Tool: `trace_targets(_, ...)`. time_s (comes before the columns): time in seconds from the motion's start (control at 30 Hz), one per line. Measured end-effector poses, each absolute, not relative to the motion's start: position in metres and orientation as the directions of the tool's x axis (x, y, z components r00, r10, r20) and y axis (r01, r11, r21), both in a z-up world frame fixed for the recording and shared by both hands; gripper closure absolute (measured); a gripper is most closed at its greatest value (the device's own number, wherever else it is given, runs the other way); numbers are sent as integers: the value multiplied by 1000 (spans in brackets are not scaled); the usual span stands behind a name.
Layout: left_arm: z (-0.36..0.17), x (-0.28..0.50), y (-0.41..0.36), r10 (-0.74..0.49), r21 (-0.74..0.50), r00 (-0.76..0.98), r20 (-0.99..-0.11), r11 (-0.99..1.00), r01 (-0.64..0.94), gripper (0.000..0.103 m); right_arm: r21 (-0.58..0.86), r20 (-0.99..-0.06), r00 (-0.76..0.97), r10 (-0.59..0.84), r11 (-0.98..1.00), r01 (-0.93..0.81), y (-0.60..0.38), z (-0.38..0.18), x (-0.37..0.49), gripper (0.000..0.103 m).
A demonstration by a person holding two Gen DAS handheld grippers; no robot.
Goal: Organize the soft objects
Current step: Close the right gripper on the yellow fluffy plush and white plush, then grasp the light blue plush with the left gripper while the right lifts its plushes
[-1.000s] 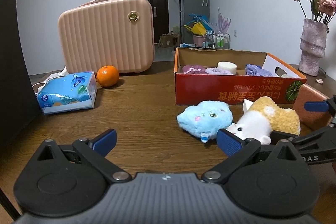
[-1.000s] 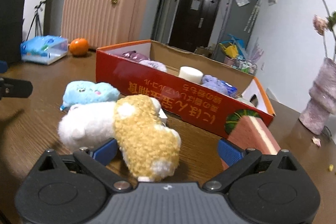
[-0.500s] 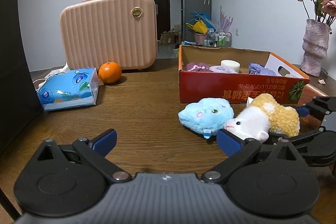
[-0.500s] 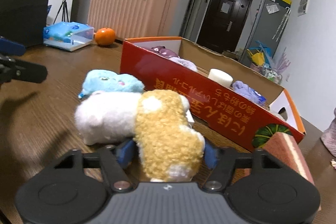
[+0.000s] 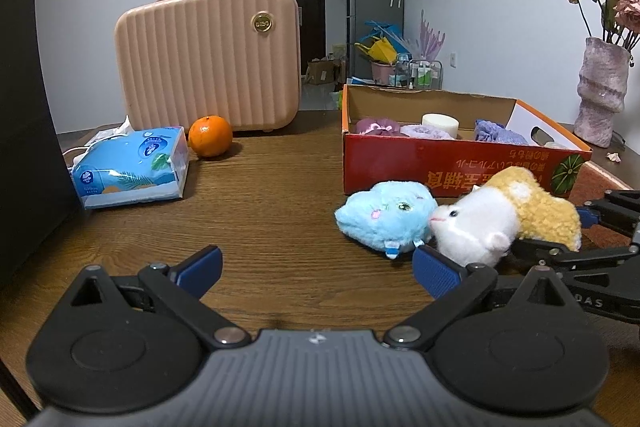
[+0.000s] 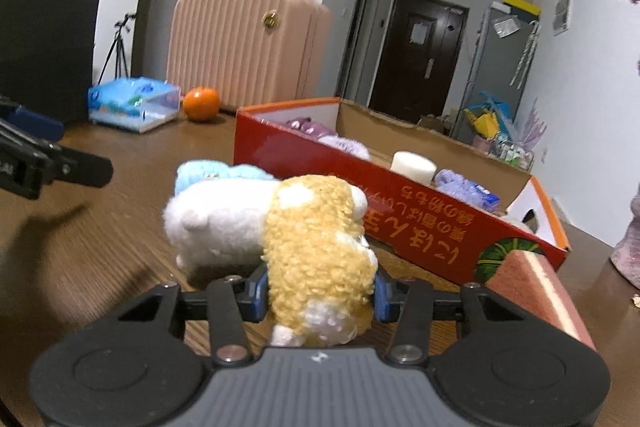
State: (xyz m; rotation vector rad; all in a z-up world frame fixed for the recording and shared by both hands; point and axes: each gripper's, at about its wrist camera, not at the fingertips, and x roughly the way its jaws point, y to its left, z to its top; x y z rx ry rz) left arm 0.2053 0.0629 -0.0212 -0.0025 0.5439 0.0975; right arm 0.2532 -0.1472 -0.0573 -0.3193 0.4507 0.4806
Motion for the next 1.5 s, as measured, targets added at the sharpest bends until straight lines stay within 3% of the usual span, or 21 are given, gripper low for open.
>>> trace_targets(0.63, -20, 205, 64, 89, 13, 855, -511, 995, -95, 0, -26, -349, 915, 200, 974, -223, -196, -37, 231, 56)
trace_targets(1.5, -35, 263, 44, 17, -22, 822, -570, 999, -36, 0, -14, -299, 948, 108, 993, -117, -207, -37, 250, 56)
